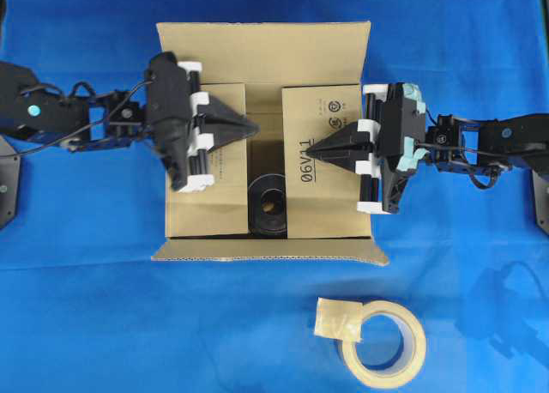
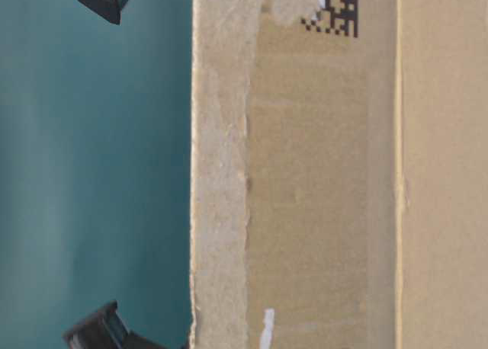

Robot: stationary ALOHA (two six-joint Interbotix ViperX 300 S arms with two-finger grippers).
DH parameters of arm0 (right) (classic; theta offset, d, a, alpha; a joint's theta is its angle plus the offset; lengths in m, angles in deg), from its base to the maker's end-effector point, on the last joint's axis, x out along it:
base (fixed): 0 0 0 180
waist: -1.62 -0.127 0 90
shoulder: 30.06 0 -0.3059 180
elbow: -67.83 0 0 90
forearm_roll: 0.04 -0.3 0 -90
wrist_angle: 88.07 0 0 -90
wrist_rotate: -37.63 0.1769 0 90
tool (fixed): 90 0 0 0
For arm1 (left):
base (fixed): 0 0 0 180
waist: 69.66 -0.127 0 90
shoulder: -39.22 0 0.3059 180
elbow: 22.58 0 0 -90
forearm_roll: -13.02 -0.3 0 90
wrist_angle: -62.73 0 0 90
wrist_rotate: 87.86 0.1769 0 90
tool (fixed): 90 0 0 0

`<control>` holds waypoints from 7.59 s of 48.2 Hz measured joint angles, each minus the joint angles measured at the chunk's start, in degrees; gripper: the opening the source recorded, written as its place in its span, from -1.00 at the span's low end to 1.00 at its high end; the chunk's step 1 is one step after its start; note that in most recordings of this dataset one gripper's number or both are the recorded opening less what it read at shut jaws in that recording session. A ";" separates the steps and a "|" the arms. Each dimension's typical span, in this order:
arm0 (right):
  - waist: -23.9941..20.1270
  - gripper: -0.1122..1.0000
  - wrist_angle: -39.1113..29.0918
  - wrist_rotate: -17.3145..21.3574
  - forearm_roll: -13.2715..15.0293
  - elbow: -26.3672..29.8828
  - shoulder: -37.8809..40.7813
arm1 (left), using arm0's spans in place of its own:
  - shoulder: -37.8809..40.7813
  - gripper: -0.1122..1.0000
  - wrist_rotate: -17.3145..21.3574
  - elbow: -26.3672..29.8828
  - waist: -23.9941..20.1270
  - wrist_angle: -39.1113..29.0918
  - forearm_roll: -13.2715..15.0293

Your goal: Close the cardboard box.

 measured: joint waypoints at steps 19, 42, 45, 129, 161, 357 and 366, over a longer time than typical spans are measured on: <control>-0.09 -0.80 0.00 0.18 0.00 0.00 0.00 | 4.75 -0.80 0.26 9.76 -5.80 -1.49 0.00; 0.00 -0.80 0.00 0.09 0.09 0.00 0.00 | 9.76 -0.80 0.44 13.01 -7.03 -4.31 -0.18; 0.00 -0.80 0.00 0.18 0.00 0.00 0.00 | 10.28 -0.80 0.35 12.92 -7.12 -4.39 -0.18; -25.75 -0.80 -5.27 0.18 0.00 -3.43 -15.47 | 10.46 -0.80 0.09 12.74 -6.86 -4.22 -0.18; -18.28 -0.80 -0.09 -0.35 -0.44 -5.89 -13.62 | 10.37 -0.80 0.09 12.66 -6.86 -4.22 -0.18; -5.71 -0.80 -4.39 -0.70 -5.45 -4.31 -6.06 | -1.58 -0.80 -3.78 21.18 -2.20 -51.42 -0.26; -5.63 -0.80 -4.39 -0.70 -5.36 -4.31 -6.15 | -1.67 -0.80 -7.12 15.82 -1.23 -45.88 -0.26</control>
